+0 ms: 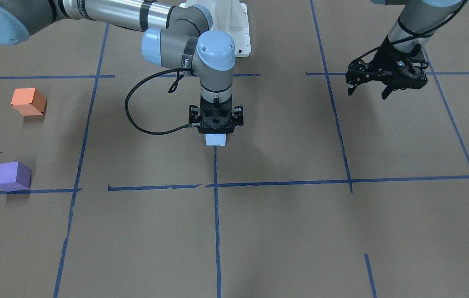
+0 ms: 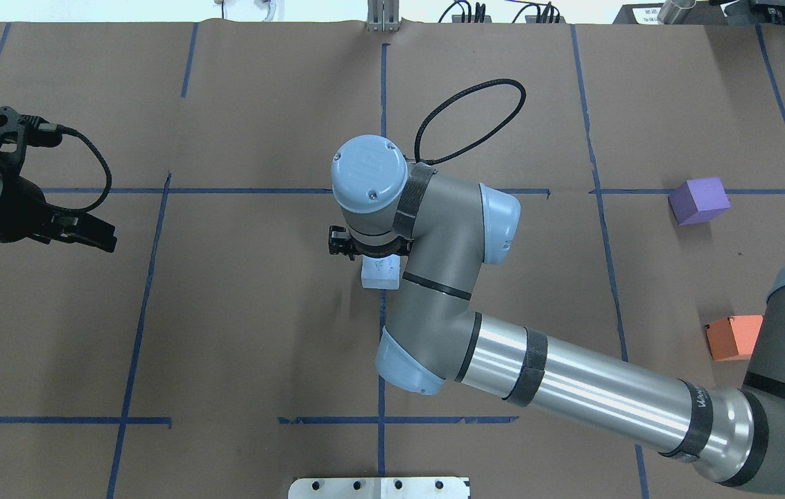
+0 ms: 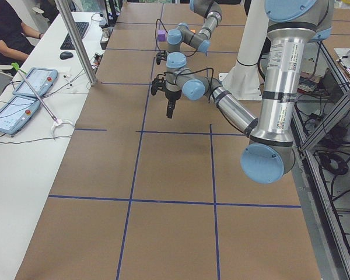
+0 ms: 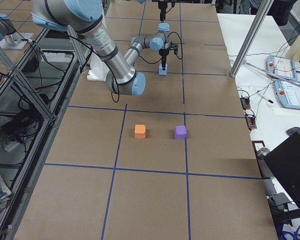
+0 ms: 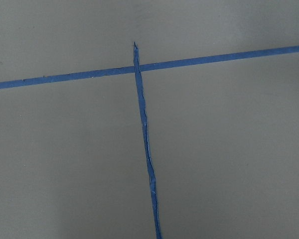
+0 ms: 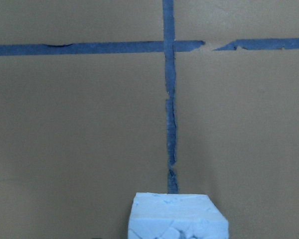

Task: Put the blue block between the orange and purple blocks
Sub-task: 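Grasp the light blue cube with the right gripper while the left arm withdraws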

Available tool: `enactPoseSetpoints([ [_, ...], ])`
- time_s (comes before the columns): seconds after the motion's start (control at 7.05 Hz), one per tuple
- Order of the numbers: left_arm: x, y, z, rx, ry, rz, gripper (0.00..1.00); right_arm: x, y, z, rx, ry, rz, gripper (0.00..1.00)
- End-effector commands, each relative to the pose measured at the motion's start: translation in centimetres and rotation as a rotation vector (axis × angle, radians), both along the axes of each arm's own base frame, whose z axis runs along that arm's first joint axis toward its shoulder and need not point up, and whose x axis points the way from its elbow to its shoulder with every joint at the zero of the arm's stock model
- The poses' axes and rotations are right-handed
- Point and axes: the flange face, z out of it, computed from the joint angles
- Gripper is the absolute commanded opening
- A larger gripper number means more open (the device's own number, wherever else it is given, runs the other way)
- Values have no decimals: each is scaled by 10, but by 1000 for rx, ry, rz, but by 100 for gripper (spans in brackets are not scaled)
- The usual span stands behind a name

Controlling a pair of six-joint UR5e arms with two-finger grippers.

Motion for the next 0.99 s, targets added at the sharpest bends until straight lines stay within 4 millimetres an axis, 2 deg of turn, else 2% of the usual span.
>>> enactPoseSetpoints([
  [0.0,-1,0,0,-1,0,-1,100,-6,0,7,33,9,-21,99],
  [0.28,0,0,-2,3,3,-1,100,-16,-1,21,39,15,-30,97],
  [0.43,1,0,-3,5,5,1,100,-18,1,23,36,16,-33,88],
  [0.57,2,-1,-4,7,5,1,100,-20,3,23,31,16,-30,66],
  [0.71,2,0,-5,8,6,1,100,-20,3,21,31,13,-29,34],
  [0.85,2,0,-5,8,6,1,100,-16,4,17,31,1,-35,19],
])
